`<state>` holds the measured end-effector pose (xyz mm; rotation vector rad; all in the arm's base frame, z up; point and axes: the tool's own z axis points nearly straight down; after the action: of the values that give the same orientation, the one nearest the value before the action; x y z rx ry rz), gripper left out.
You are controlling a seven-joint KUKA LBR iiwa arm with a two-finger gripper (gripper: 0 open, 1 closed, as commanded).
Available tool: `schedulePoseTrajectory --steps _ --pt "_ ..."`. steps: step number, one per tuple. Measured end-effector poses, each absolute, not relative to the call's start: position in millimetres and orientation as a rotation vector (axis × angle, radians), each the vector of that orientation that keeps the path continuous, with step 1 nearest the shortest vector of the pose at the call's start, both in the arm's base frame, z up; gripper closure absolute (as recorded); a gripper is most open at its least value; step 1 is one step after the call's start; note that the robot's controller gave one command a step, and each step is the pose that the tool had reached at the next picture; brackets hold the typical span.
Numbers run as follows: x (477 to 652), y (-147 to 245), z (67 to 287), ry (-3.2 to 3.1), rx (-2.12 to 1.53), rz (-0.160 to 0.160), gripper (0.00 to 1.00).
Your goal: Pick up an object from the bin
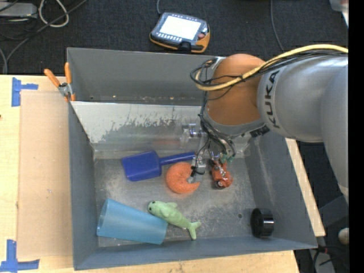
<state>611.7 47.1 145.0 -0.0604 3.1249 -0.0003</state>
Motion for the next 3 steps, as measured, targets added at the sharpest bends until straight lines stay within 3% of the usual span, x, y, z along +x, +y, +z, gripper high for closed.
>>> schedulePoseTrajectory --steps 1,2,3 --pt "592.0 71 99 3.139 -0.253 0.006 0.0" --pt "597.9 56 69 3.062 -0.653 -0.003 0.0" --pt "598.5 46 69 3.099 -0.545 0.007 1.0"
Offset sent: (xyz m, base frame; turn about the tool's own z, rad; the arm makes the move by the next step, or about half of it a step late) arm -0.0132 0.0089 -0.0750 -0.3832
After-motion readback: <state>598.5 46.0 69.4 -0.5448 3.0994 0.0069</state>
